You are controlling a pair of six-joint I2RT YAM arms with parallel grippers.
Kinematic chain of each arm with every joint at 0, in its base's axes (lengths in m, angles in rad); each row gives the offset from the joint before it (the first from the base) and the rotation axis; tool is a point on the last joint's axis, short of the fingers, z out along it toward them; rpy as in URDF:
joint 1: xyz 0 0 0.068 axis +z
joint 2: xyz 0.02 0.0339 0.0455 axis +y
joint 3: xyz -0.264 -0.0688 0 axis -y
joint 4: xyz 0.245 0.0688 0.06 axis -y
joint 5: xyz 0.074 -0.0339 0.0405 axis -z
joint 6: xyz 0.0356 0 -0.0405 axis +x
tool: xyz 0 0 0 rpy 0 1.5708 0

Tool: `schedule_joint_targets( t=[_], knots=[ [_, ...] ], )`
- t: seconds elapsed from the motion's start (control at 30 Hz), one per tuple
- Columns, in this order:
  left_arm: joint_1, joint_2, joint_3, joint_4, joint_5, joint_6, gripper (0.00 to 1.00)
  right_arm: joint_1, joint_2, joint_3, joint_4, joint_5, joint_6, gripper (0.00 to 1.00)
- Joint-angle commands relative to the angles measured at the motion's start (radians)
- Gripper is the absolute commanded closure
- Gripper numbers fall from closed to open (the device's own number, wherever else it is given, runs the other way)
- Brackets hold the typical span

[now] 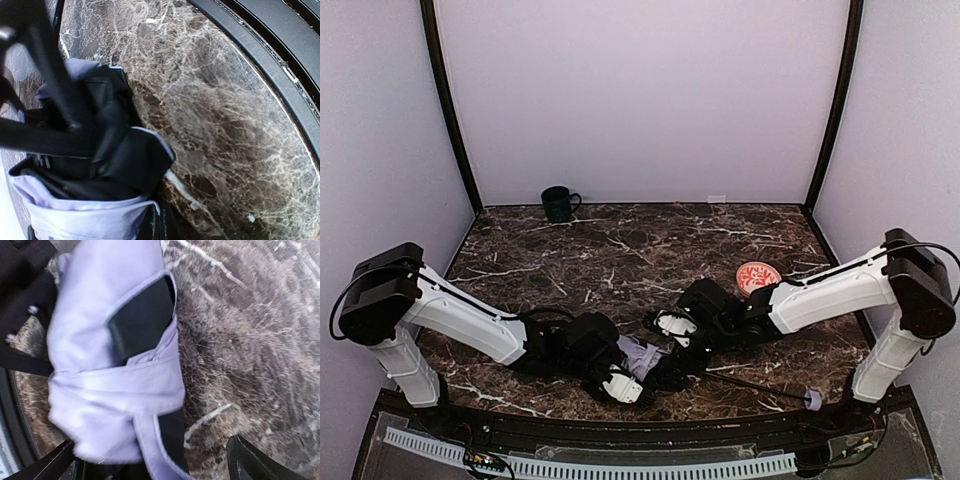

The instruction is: Put away the umbrella

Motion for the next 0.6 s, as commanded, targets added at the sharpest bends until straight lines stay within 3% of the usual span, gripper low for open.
schedule_joint_targets(
  t=[0.0, 0.1, 0.27, 0.33, 0.5, 0.57],
  knots=[
    [-0.002, 0.019, -0.037, -0.13, -0.023, -0.007, 1.0, 0.006, 0.081, -0.013, 0.095, 0.004, -0.067, 0.0],
    [-0.003, 0.017, -0.032, -0.134, -0.021, -0.003, 1.0, 0.004, 0.138, 0.018, 0.111, 0.017, -0.068, 0.03],
    [-0.001, 0.007, -0.037, -0.134, -0.06, -0.011, 1.0, -0.002, 0.179, -0.003, 0.165, -0.027, -0.061, 0.16],
    [-0.001, -0.01, -0.054, -0.117, -0.089, -0.018, 1.0, -0.01, 0.166, -0.023, 0.181, -0.044, -0.061, 0.29],
    [0.005, -0.036, -0.092, -0.106, -0.134, -0.033, 1.0, -0.044, 0.148, -0.034, 0.227, -0.114, -0.046, 0.72],
    [0.006, -0.041, -0.099, -0.109, -0.152, -0.04, 1.0, -0.057, 0.14, -0.035, 0.229, -0.143, -0.048, 0.77]
  ],
)
